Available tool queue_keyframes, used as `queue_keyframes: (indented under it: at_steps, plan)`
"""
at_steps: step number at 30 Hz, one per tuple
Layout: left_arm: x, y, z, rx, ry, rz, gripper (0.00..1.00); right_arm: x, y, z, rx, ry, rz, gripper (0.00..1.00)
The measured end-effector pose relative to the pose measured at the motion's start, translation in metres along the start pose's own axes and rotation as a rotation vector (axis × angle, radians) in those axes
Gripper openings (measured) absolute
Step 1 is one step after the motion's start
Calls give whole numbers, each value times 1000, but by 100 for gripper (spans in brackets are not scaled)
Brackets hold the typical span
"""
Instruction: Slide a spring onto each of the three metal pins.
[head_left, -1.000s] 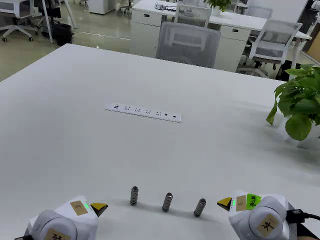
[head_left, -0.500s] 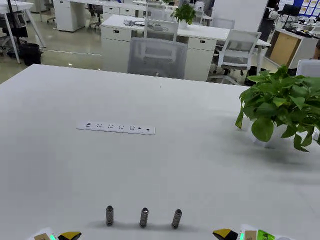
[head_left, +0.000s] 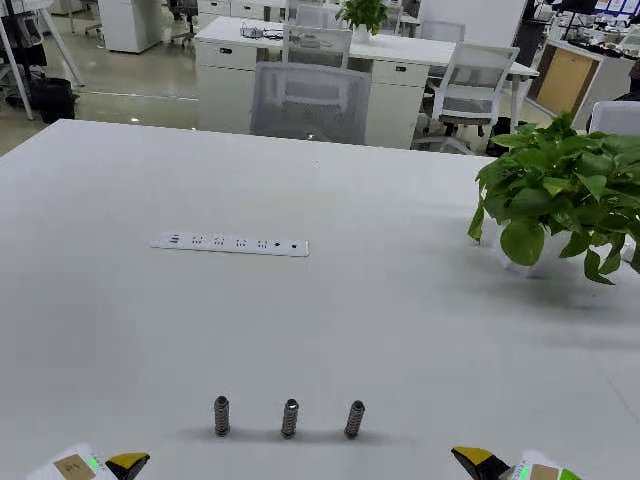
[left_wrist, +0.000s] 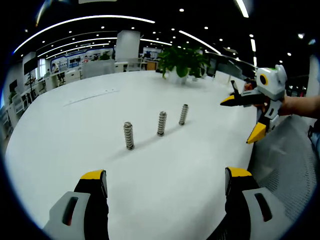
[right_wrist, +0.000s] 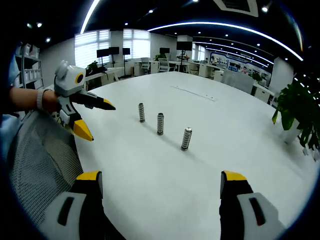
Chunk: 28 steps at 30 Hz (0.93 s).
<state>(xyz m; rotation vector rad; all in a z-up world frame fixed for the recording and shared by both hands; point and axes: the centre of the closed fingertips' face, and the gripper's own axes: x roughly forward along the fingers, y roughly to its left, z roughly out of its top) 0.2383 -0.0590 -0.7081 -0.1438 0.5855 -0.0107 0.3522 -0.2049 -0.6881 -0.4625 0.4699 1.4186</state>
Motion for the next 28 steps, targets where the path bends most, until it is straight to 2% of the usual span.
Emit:
queue_keyframes:
  at_steps: [3, 9, 14, 19, 22, 28]
  plan:
    - [0, 0, 0, 2, -5, 2, 100, -2, -1, 4, 26, -35, -27, 99]
    - [-1, -1, 2, -7, -11, 5, 100, -1, -3, 4, 35, -40, -37, 99]
    - [-2, -1, 1, -22, -12, 0, 100, 3, 4, -1, 43, -27, 2, 99]
    - [0, -3, -3, -25, 4, -17, 100, 8, 11, -7, -7, -3, 28, 99]
    - [0, -4, -5, -19, 14, -17, 100, 8, 12, -6, -6, -6, 32, 99]
    - [-2, 1, 0, -26, -3, 0, 100, 7, 10, -4, -4, -11, 24, 99]
